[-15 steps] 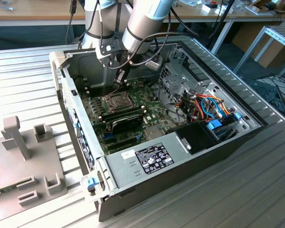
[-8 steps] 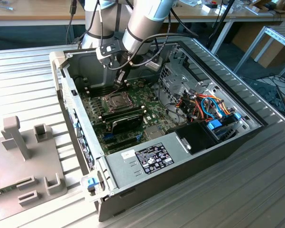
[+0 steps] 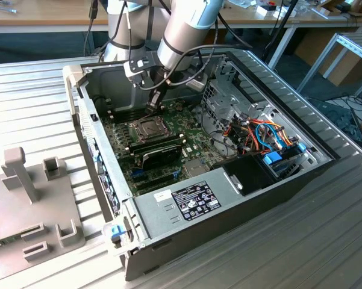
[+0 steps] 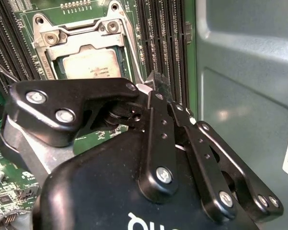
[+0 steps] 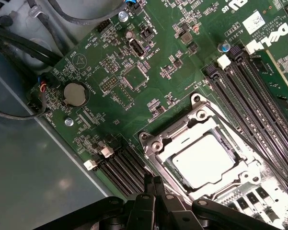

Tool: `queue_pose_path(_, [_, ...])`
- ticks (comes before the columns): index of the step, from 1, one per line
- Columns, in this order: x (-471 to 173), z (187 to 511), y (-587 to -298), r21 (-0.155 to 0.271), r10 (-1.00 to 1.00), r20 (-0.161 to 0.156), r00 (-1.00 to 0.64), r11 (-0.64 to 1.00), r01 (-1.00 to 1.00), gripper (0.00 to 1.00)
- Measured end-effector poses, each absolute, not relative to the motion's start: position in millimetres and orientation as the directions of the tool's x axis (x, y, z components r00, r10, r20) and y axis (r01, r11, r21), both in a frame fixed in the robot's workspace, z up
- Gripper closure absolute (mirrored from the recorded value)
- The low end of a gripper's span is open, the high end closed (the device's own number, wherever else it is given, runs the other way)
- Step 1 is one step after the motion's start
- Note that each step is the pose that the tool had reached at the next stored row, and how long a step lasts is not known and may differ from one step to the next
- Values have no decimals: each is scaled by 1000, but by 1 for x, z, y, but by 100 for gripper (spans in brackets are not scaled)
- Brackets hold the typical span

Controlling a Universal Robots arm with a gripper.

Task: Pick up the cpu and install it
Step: 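Install the first cpu locking lever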

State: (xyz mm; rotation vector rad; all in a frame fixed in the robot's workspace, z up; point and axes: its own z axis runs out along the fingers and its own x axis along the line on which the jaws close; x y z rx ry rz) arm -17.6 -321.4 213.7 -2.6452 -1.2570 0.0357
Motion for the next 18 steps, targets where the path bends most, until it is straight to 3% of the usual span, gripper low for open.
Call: queue_pose_path(18, [-17, 204, -321, -199, 769, 66, 636, -614, 764, 89])
